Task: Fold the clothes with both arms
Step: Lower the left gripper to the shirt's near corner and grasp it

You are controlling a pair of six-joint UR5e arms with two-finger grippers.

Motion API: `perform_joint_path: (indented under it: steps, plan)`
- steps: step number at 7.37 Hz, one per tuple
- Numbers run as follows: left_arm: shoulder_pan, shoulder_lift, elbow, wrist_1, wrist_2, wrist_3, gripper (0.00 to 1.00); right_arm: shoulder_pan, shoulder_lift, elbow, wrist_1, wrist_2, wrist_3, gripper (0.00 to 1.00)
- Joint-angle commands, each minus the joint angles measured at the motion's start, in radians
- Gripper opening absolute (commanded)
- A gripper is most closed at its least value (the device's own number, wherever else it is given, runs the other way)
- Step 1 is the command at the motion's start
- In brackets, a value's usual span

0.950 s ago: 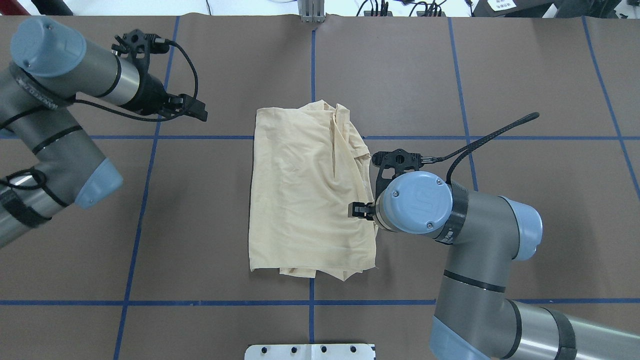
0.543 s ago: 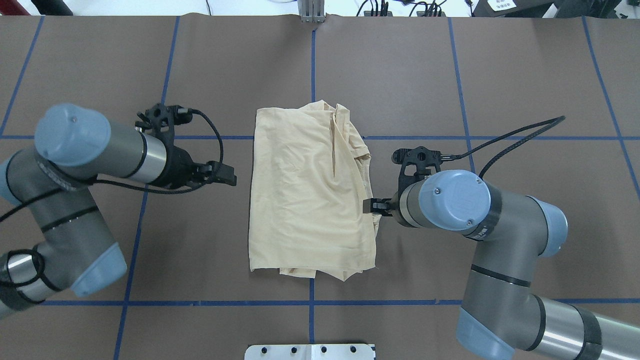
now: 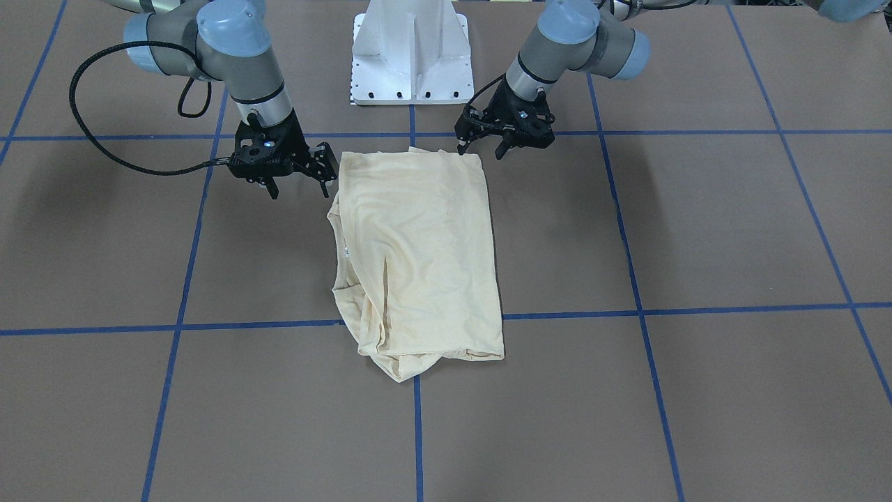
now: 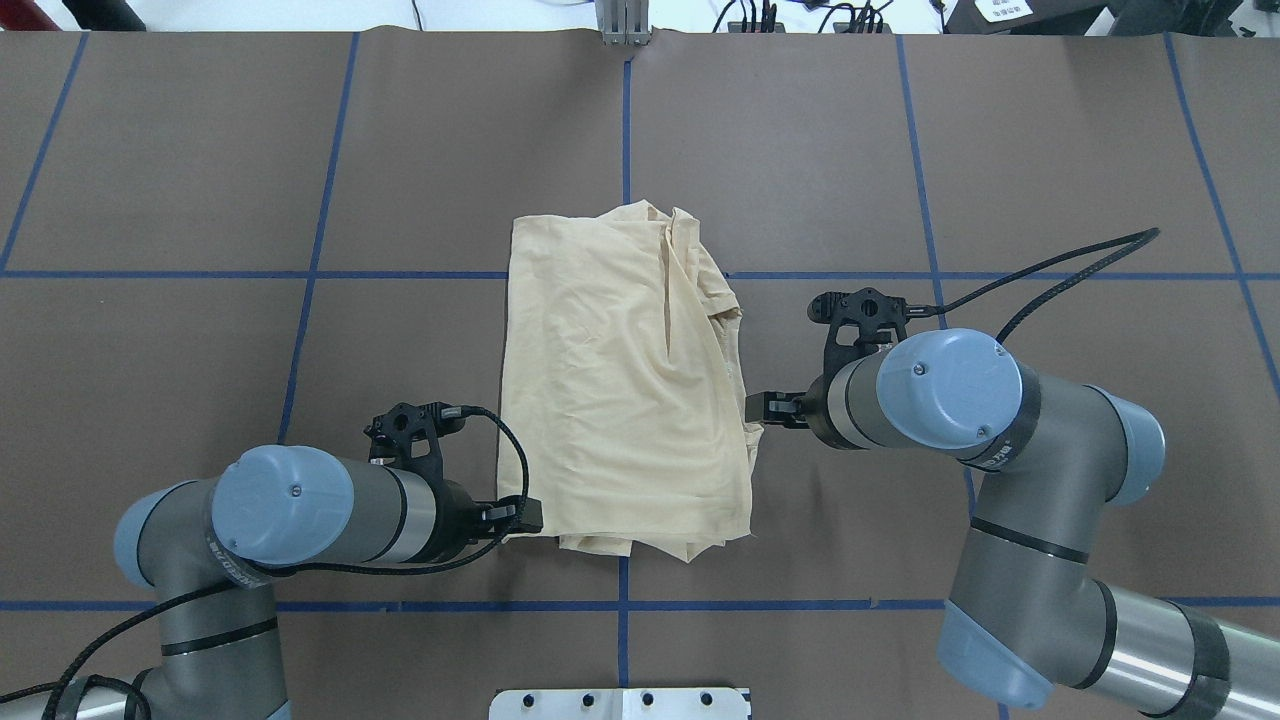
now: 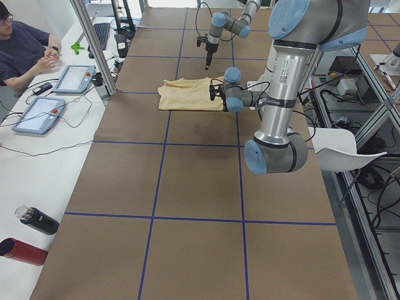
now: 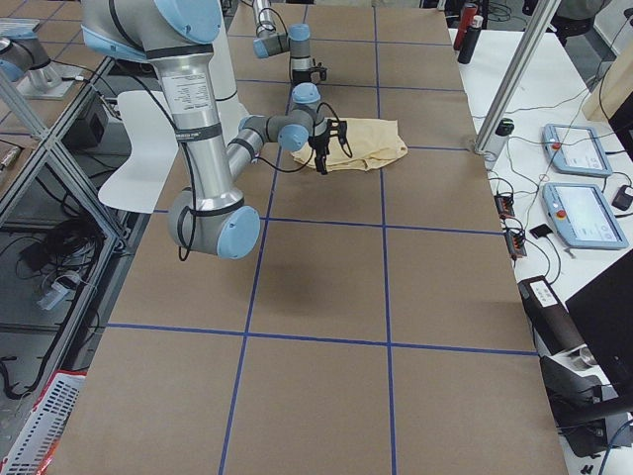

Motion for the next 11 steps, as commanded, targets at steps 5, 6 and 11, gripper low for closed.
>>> perform_joint_path:
  steps: [5, 6, 11]
  plan:
    - [0.009, -0.043, 0.053, 0.002, -0.003, -0.004, 0.62, -0.002, 0.002, 0.001, 0.002, 0.002, 0.0, 0.99]
    - [0.009, -0.048, 0.056, 0.002, -0.003, -0.004, 0.62, -0.002, 0.003, 0.001, 0.0, 0.002, 0.0, 0.99]
    - [0.007, -0.046, 0.038, 0.005, -0.004, -0.02, 0.0, -0.011, 0.009, -0.006, 0.0, -0.004, 0.018, 0.99]
